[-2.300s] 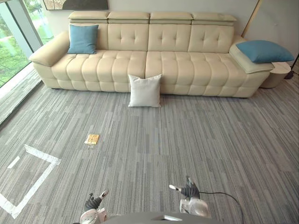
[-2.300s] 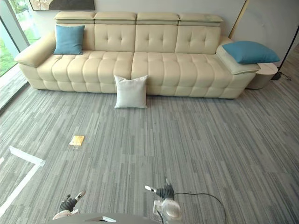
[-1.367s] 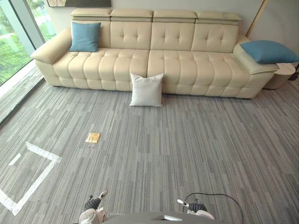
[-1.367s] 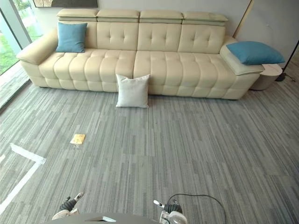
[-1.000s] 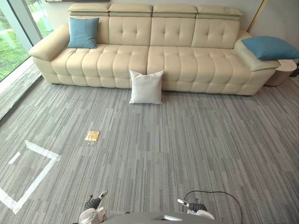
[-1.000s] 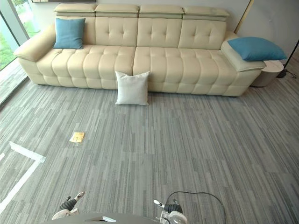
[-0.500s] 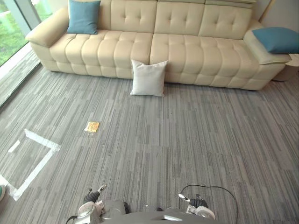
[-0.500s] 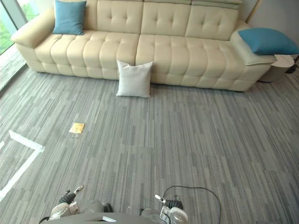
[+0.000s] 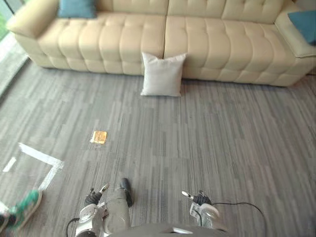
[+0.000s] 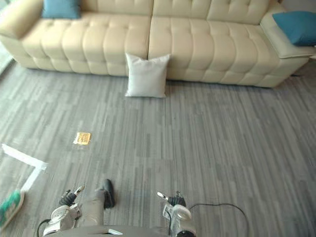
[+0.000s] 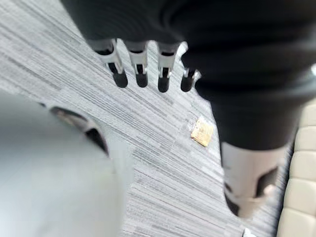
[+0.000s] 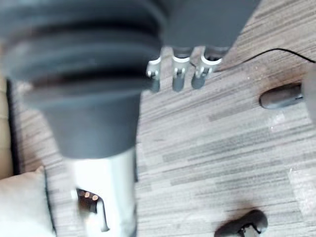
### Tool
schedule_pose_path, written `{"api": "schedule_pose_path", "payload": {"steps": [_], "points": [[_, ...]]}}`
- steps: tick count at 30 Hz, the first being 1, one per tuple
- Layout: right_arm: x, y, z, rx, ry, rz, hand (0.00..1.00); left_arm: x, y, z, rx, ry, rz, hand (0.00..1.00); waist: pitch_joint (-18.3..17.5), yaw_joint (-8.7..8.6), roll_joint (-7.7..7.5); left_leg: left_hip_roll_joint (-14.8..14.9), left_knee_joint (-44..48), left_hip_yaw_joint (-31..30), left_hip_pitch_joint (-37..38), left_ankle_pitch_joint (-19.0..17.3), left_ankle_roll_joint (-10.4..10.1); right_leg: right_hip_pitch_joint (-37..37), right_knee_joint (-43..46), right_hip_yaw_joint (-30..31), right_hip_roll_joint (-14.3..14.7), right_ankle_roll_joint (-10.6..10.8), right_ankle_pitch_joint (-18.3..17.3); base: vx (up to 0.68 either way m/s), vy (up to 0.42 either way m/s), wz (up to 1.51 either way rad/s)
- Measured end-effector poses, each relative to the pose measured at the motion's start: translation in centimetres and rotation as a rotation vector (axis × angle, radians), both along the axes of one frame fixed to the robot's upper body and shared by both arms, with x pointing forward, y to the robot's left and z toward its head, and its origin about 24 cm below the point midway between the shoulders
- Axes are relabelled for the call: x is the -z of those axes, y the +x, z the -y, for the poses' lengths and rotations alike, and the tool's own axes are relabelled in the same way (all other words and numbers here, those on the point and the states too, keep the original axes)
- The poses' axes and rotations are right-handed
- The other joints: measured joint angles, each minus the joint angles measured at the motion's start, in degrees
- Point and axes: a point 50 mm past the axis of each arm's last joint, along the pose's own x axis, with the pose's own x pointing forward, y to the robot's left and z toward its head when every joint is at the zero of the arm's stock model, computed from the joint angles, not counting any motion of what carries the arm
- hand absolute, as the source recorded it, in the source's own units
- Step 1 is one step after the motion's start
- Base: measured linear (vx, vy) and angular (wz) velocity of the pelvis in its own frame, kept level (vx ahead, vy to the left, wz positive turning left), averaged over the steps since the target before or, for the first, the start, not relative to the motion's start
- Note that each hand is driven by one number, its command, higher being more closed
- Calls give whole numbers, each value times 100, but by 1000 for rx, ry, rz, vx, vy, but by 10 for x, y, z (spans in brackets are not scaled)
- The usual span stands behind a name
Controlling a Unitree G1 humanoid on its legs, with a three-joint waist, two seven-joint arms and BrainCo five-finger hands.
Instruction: Pick up cushions and gather them together orderly.
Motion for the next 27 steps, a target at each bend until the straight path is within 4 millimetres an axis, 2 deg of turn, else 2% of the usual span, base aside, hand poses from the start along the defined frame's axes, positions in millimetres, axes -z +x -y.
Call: {"api": "schedule_pose_path", "payload": {"steps": [1, 2, 3, 4, 5, 6, 7, 8, 11, 13, 14, 15, 16, 17, 18, 19, 20, 21, 22, 24, 25, 26, 27], "points": [[4, -7, 2, 15, 6, -33, 0, 0, -1, -4, 3, 11, -10, 0, -26, 24, -54, -28, 426, 67, 40, -434, 54, 32, 285, 151, -132, 102, 26, 610, 357, -10], [6, -10, 3, 24, 7, -44, 0, 2, -3, -5, 3, 15, -25, 0, -25, 41, -59, -60, 543, 113, 164, -631, 93, -42, 673, 225, -215, 222, 96, 702, 396, -26], [7, -12, 5, 21, 6, -53, 0, 4, -8, -6, 6, 16, -52, 0, -18, 33, -65, -149, 535, 180, 417, -804, 137, -394, 1636, 436, -332, 421, 319, 531, 295, -27], [7, -13, 3, 13, 13, -57, 0, 6, -11, -7, 31, 22, -78, 0, 14, -37, -49, -191, 377, 269, 788, -942, 196, -924, 2966, 631, -376, 573, 822, 409, 205, -23], [7, -12, 2, 5, 18, -56, 0, 7, -13, -8, 41, 24, -91, 0, 49, -50, -44, -196, 296, 293, 999, -1000, 193, -1177, 3609, 636, -372, 587, 912, 377, 130, -24], [5, -8, 4, -8, 7, -38, 0, 9, -20, -8, 41, 22, -116, 0, 109, -83, -6, -223, 42, 321, 1526, -1087, 187, -1616, 4763, 477, -380, 506, 896, 551, 117, -34], [4, -6, 6, -33, -7, -34, 0, 11, -26, -7, 51, 19, -135, 0, 181, -101, 58, -244, -363, 379, 2148, -1154, 173, -1959, 5431, 145, -370, 170, 702, 609, 69, -43], [2, -4, 7, -42, -15, -21, 0, 13, -30, -6, 61, 19, -147, 0, 187, -107, 66, -256, -753, 476, 2645, -1127, 125, -2270, 5646, -133, -334, 52, 563, 431, 23, -35], [-4, 5, 7, -57, -28, 31, 0, 14, -29, 1, 86, 8, -154, 0, 205, -213, 68, -275, -1382, 489, 3306, -1092, -45, -3042, 5341, -712, -211, -29, 255, 374, -59, -1], [-6, 7, 11, -49, -40, 47, 0, 14, -24, 9, 104, -9, -143, 0, 237, -306, 96, -263, -1840, 456, 3800, -1084, -177, -3486, 4060, -1197, -103, -124, 195, 502, -171, 21], [-7, 7, 13, -43, -42, 53, 0, 14, -23, 11, 104, -13, -141, 0, 262, -335, 136, -225, -2072, 448, 4039, -1081, -198, -3589, 3229, -1329, 52, -211, 317, 489, -202, 30], [-9, 7, 16, -21, -47, 66, 0, 15, -20, 16, 111, -23, -139, 0, 310, -383, 211, -136, -2286, 382, 4299, -1109, -302, -3605, 2166, -1306, 281, -224, 688, 529, -242, 39], [-9, 7, 16, -15, -45, 68, 0, 15, -19, 17, 118, -23, -138, 0, 321, -421, 227, -108, -2369, 305, 4410, -1124, -352, -3596, 1667, -1246, 357, -218, 940, 597, -271, 61], [-8, 4, 17, -4, -42, 63, 0, 15, -18, 21, 133, -25, -141, 0, 326, -481, 239, -41, -2563, 142, 4630, -1090, -469, -3409, 1132, -1153, 520, -350, 2084, 623, -274, 40], [-12, 12, 21, 0, -50, 84, 0, 16, -13, 30, 143, -46, -137, 0, 436, -386, 484, 122, -2651, 40, 4699, -907, -507, -3269, 1139, -1289, 715, -596, 2032, 570, -247, 34], [-15, 15, 22, 22, -50, 106, 0, 14, -5, 36, 151, -61, -113, 0, 511, -333, 500, -2, -2761, -208, 4674, -560, -506, -3400, 1614, -1214, 612, -727, 1667, 388, -178, 9], [-17, 17, 24, 29, -55, 118, 0, 14, -4, 39, 144, -67, -108, 0, 536, -347, 503, -29, -2785, -243, 4744, -425, -509, -3419, 1846, -1202, 551, -759, 1491, 541, -265, 26], [-17, 17, 24, 23, -60, 122, 0, 15, -5, 46, 133, -89, -109, 0, 526, -410, 520, -29, -2796, -373, 4989, -15, -684, -3365, 2384, -1192, 433, -789, 1004, 448, -219, 21], [-18, 16, 24, 18, -62, 128, 0, 15, -5, 47, 132, -94, -109, 0, 501, -415, 550, 8, -2719, -422, 5001, 57, -739, -3327, 2448, -1202, 441, -789, 883, 542, -254, 21], [-22, 17, 23, 12, -58, 159, 0, 15, -3, 53, 129, -109, -100, 0, 448, -448, 665, 257, -1696, -762, 4605, 112, -787, -3113, 2401, -1302, 601, -755, 501, 431, -186, 4], [-24, 18, 23, 10, -59, 169, 0, 13, 0, 53, 118, -111, -84, 0, 467, -473, 740, 462, -597, -1014, 4121, 312, -1030, -2911, 2300, -1378, 745, -772, 387, 356, -136, -3], [-24, 18, 23, 10, -60, 170, 0, 12, 1, 53, 115, -111, -77, 0, 482, -480, 766, 543, -26, -1151, 3852, 572, -1140, -2778, 2232, -1413, 798, -790, 342, 368, -96, -7], [-24, 15, 24, 15, -62, 172, 0, 11, 3, 51, 107, -109, -65, 0, 495, -450, 811, 722, 1091, -1307, 3334, 1293, -1242, -2471, 2057, -1410, 922, -831, 248, 296, -56, -20]]}}
